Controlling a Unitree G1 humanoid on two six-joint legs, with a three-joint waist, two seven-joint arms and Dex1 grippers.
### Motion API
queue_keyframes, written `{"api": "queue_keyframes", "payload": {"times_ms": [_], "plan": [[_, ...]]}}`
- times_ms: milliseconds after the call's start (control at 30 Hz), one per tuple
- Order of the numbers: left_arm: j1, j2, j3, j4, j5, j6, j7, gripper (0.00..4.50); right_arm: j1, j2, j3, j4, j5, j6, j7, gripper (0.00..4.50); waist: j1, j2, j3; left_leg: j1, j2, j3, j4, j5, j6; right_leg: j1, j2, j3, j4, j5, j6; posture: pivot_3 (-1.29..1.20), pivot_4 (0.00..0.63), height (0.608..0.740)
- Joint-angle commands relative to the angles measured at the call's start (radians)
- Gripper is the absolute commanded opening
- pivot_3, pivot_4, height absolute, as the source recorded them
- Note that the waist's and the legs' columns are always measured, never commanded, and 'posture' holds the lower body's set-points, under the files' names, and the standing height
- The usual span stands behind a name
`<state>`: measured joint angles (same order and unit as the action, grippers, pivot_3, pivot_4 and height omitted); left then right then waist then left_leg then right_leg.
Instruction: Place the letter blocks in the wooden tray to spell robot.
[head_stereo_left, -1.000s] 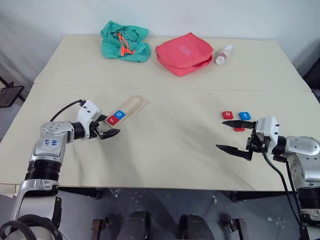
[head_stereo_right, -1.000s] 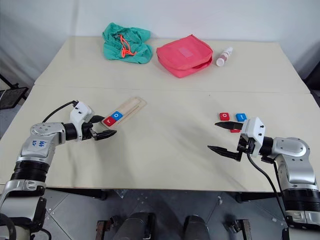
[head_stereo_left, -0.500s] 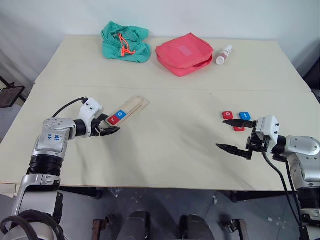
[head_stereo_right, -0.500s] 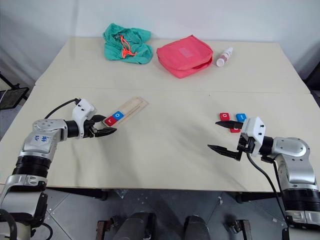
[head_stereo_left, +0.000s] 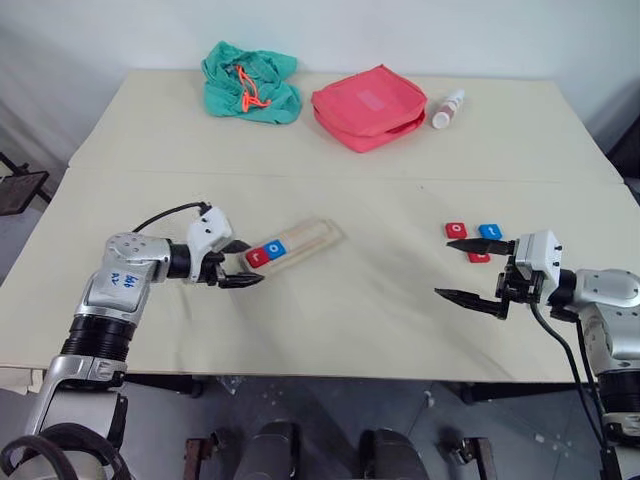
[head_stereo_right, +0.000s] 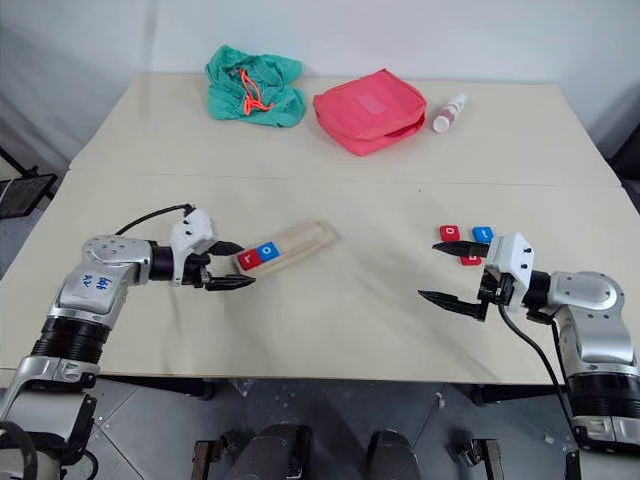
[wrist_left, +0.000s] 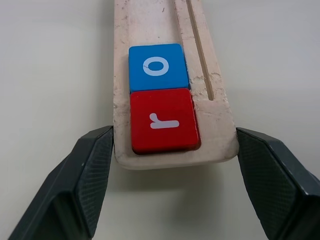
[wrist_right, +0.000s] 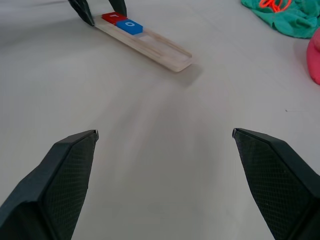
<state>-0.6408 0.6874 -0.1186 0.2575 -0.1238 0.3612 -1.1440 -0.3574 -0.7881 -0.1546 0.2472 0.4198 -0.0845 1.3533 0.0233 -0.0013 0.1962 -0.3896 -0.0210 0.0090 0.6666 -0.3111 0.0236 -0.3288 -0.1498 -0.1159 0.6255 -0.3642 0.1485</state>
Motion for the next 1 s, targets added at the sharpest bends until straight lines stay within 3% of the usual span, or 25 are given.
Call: {"api": "queue_keyframes", "payload": {"times_ms": [33,300,1000], "plan": [[-0.023,-0.009,-0.029,-0.065,-0.024,0.027,-0.043,3.44,0.004,-0.060,-0.035,0.021,0.029,-0.017,0.088,4.50,0.000,0.000,0.000,0.000,0.000,0.000,0.000,0.000,0.000,0.000,0.000,0.000,0.000,0.000,0.000,0.00,0.150,0.740],[-0.093,-0.094,-0.114,-0.091,-0.014,0.000,-0.079,3.44,0.043,-0.146,-0.052,0.120,0.060,-0.038,0.261,4.50,0.002,0.000,0.000,-0.001,-0.001,0.000,0.001,0.000,0.001,0.001,0.000,0.000,-0.003,0.000,0.000,0.00,0.150,0.740],[-0.084,-0.196,-0.238,-0.115,0.038,-0.044,-0.066,3.44,0.141,-0.141,-0.119,0.060,0.066,-0.037,0.146,4.50,0.003,0.000,0.000,-0.001,0.000,0.000,0.001,0.000,0.001,0.002,0.000,-0.001,-0.005,0.000,0.000,0.00,0.150,0.740]]}}
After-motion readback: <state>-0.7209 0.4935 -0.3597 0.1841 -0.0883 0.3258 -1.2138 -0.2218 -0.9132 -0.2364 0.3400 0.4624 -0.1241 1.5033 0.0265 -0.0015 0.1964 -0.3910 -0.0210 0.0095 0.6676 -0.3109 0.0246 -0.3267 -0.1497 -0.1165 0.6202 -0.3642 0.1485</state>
